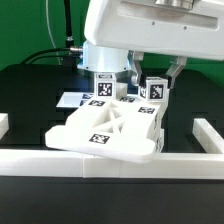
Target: Assemble chair
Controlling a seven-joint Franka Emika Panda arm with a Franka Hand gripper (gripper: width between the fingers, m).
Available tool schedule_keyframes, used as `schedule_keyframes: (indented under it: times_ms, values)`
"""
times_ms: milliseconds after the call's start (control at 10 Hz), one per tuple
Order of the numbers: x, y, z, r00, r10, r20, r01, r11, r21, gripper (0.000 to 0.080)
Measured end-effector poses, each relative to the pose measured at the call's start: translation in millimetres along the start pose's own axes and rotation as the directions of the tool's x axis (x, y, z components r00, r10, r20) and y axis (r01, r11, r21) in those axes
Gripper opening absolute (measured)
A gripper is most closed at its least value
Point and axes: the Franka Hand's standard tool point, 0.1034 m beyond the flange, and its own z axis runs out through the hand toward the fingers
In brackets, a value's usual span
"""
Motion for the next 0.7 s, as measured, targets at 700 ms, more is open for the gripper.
schedule_keyframes:
  times_ms: [700]
  values:
    - [-3.0, -4.8, 0.1, 0.740, 0.672, 0.034, -0.671, 0.735, 0.092, 0.0282]
